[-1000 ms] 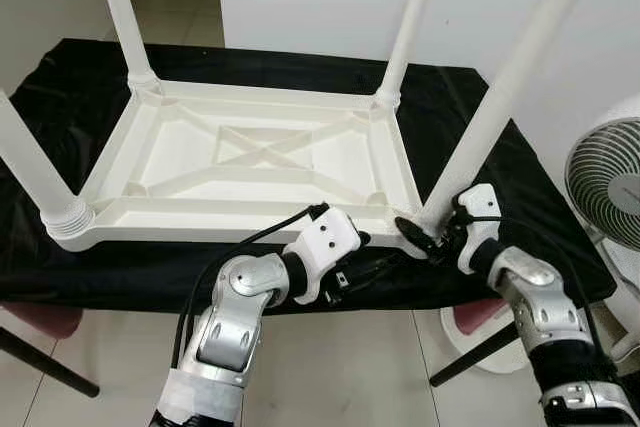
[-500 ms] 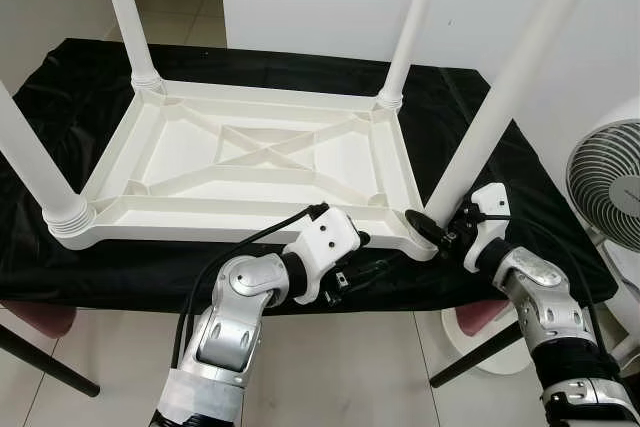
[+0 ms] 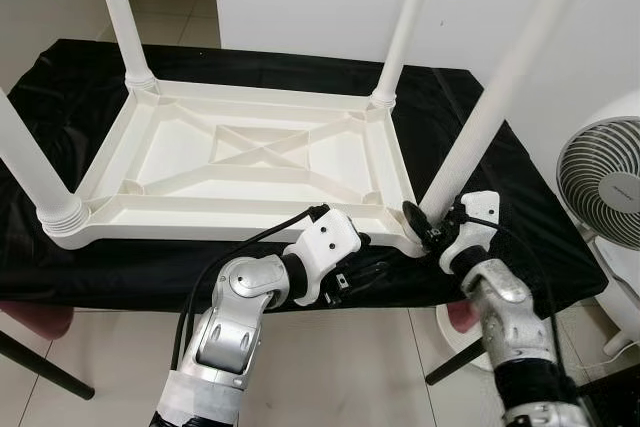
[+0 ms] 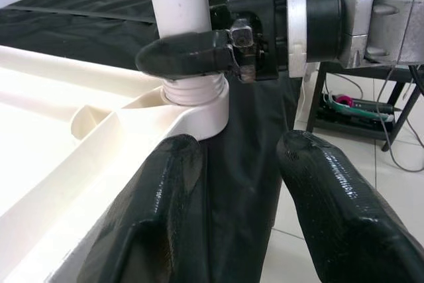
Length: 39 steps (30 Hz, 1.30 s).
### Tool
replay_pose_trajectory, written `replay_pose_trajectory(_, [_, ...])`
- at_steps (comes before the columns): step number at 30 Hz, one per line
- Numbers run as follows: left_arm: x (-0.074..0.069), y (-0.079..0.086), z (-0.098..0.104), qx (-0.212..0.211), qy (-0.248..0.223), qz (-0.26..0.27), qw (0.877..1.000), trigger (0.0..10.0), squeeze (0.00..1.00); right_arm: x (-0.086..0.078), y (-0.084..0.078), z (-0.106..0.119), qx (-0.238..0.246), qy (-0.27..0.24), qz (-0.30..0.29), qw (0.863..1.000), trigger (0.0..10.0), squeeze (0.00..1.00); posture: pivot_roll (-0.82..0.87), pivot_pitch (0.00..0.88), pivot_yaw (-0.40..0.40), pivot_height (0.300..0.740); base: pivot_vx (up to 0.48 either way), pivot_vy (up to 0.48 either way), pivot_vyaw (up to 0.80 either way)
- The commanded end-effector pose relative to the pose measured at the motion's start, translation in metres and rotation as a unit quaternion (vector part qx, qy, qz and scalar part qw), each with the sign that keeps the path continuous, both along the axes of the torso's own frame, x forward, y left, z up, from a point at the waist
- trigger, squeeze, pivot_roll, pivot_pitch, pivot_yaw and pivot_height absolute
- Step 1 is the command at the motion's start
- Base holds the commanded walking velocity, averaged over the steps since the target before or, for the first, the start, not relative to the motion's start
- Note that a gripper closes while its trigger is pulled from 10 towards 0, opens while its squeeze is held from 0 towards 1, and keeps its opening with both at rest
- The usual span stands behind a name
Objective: Building children table
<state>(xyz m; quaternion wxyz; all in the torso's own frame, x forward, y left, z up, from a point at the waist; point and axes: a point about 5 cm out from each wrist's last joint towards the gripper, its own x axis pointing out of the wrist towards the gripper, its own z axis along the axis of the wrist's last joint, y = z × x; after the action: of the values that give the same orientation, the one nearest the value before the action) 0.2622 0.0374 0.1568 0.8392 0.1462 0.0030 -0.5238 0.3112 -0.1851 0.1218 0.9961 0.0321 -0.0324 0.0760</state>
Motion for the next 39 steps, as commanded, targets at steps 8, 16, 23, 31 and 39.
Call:
replay_pose_trajectory(8, [0.004,-0.006,0.001,-0.036,-0.014,0.1,0.994,10.0,0.0,-0.017,0.007,-0.029,0.037,0.069,-0.184,0.98,10.0,0.0,0.11,0.028,-0.078,0.74,0.0,0.0,0.0])
replay_pose_trajectory(16, [0.003,-0.006,0.001,-0.035,-0.015,0.1,0.994,10.0,0.0,-0.02,0.024,-0.03,0.035,0.077,-0.196,0.977,10.0,0.0,0.12,0.02,-0.082,0.74,0.0,0.0,0.0])
replay_pose_trajectory(23, [0.004,-0.006,0.001,-0.035,-0.016,0.098,0.994,10.0,0.0,-0.019,0.019,-0.03,0.032,0.076,-0.191,0.978,10.0,0.0,0.11,0.012,-0.08,0.74,0.0,0.0,0.0])
replay_pose_trajectory(31, [0.004,-0.007,0.001,-0.034,-0.017,0.095,0.995,10.0,0.0,-0.009,0.003,-0.007,0.049,0.023,-0.046,0.997,10.0,1.0,0.11,0.012,-0.076,0.74,0.0,0.0,0.0])
replay_pose_trajectory(39, [0.004,-0.007,0.002,-0.033,-0.017,0.095,0.995,10.0,0.0,-0.007,-0.013,0.002,-0.018,0.015,0.049,0.999,10.0,0.0,0.11,0.014,-0.072,0.74,0.0,0.0,0.0])
